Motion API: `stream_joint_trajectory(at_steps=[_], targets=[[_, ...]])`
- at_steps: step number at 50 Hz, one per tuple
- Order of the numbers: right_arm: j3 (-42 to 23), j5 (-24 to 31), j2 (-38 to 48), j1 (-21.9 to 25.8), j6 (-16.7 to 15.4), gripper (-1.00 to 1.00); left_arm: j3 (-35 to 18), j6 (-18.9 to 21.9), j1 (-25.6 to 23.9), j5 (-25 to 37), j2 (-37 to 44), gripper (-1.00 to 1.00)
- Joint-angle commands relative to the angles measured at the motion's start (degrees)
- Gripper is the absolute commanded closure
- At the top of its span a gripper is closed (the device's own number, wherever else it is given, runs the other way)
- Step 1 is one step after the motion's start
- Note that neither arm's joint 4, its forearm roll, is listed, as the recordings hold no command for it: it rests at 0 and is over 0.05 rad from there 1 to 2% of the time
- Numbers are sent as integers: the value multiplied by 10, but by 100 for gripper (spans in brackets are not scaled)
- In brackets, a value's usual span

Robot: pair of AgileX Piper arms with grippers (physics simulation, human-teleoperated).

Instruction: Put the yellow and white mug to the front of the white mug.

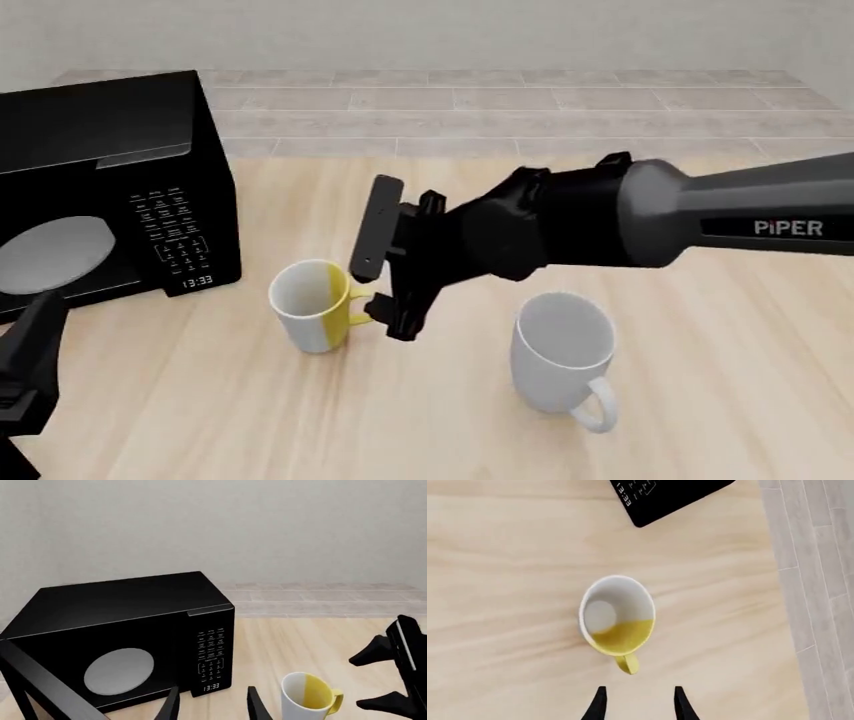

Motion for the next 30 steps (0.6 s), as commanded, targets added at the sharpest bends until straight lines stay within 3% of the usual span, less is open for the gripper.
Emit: stream_joint_trajectory(at_steps=[1, 30], targets=[[-23, -4, 52, -1, -1, -100, 0, 0, 0, 0, 0, -100], [-43, -20, 132, 7, 29, -100, 0, 0, 0, 0, 0, -100]])
